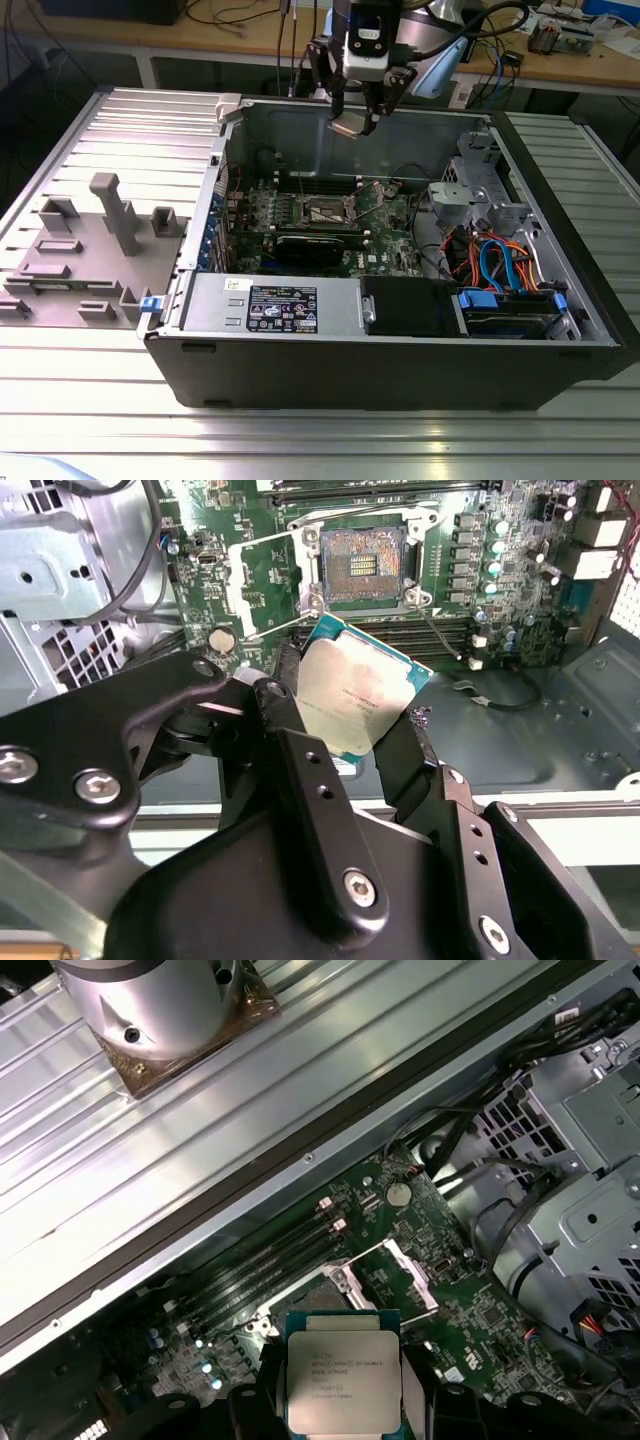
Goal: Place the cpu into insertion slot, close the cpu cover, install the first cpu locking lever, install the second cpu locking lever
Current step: 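Place the cpu into insertion slot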
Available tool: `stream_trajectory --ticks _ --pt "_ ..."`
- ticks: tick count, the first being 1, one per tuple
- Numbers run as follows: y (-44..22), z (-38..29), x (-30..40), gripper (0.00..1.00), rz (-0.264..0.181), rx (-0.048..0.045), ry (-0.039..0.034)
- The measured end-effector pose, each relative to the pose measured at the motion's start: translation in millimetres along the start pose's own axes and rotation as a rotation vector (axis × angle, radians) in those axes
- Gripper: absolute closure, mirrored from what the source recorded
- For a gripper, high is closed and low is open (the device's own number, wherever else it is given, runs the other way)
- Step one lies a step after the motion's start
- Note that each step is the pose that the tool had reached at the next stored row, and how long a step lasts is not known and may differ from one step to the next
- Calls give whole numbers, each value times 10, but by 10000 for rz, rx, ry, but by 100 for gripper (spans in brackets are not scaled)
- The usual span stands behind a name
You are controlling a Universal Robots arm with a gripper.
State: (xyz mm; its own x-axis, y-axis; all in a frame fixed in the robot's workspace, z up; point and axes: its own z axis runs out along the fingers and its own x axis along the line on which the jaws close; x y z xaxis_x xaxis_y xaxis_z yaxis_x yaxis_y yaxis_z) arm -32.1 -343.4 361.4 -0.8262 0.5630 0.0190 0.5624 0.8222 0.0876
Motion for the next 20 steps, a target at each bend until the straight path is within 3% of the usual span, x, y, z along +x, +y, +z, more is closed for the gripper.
stream_trajectory --ticks 15,20 --pt "0 0 0 46 40 -1 -4" --pt "0 0 0 46 265 -6 -25"
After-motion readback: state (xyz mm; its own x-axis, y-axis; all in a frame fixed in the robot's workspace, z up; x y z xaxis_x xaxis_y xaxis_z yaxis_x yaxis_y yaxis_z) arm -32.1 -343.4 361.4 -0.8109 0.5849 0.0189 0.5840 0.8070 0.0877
